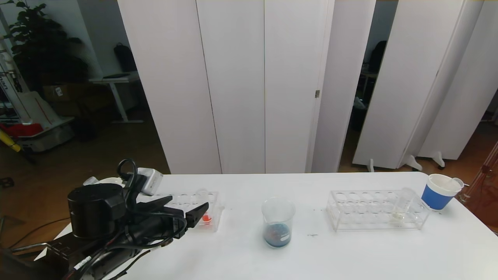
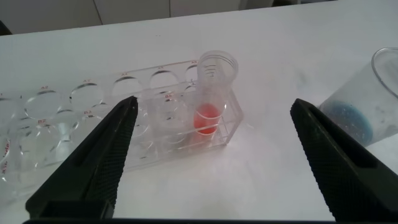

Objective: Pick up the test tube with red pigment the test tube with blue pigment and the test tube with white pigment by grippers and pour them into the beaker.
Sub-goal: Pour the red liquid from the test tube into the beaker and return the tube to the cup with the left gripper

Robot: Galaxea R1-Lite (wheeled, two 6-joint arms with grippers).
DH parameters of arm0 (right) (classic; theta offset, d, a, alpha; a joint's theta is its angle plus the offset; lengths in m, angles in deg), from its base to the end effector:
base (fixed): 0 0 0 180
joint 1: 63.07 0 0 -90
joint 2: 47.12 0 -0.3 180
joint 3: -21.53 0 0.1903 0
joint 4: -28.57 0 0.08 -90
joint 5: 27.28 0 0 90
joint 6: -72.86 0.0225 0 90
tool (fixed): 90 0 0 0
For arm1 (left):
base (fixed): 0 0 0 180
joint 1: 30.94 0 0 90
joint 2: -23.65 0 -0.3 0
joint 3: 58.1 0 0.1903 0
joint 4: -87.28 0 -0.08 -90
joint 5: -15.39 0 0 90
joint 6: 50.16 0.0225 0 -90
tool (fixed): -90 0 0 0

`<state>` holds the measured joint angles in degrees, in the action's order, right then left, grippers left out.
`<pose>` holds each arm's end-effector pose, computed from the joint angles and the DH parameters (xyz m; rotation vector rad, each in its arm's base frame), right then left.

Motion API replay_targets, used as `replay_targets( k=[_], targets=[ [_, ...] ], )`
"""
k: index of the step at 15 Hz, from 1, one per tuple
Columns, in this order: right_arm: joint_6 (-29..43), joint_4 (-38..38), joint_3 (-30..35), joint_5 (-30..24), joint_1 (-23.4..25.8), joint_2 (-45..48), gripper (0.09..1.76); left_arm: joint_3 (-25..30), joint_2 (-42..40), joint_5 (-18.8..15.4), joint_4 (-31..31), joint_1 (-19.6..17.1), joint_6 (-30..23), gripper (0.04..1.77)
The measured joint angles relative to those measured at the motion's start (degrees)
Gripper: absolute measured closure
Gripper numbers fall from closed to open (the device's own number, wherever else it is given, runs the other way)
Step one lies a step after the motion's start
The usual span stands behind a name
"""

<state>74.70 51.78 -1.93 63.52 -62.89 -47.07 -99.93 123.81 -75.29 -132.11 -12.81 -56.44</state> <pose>-0.0230 -0.0002 0.0762 0.0321 -0.0055 -0.0170 0.2373 -0.0780 0.1001 -0.0573 0.3455 -0.3068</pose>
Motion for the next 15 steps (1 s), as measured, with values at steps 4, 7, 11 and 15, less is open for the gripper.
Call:
replay_targets(
  k=[4,7,11,15],
  targets=[
    [-0.02,0.00,0.00,-0.02,0.00,0.00,0.10,-0.37,3.62,0.52,-3.58,0.06,-0.85,0.06],
    [0.00,0.00,0.00,0.00,0.00,0.00,0.10,-0.63,6.49,2.11,-6.58,0.87,-0.94,0.06],
    [0.00,0.00,0.00,0.00,0.00,0.00,0.10,-2.60,10.01,6.28,-7.86,3.23,-3.56,0.06],
    [0.00,0.00,0.00,-0.02,0.00,0.00,0.10,-4.47,12.80,9.69,-9.51,4.02,-4.00,0.06]
  ],
)
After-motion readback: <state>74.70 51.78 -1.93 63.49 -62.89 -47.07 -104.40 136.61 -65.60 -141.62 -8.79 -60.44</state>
